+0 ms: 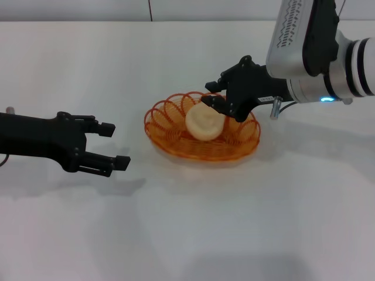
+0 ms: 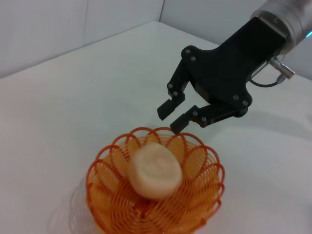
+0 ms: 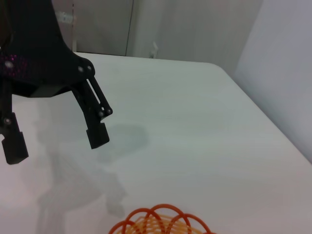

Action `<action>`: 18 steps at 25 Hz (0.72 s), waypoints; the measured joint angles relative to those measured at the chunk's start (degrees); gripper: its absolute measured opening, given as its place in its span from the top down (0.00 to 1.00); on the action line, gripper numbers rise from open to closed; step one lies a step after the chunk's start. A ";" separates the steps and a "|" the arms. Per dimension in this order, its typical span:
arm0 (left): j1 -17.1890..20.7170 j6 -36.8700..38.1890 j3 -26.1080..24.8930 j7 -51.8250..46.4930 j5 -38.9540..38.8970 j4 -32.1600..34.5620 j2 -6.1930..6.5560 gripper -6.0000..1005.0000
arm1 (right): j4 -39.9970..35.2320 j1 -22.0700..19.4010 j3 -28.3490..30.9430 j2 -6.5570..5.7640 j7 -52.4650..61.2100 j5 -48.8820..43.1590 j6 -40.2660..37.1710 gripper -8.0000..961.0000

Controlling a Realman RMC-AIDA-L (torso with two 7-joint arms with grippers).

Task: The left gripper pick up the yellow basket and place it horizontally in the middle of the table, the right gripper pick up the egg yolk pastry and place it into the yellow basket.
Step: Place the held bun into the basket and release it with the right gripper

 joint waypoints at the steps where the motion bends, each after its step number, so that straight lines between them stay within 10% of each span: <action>1: 0.12 -0.01 0.00 0.00 0.00 0.01 0.00 0.11 | -0.12 -0.10 -0.01 0.02 -0.01 0.00 0.18 0.83; 18: 2.16 0.10 -6.21 3.91 -0.64 -0.52 -0.15 0.11 | -16.57 -18.96 4.75 -0.71 -0.88 1.68 -3.62 0.38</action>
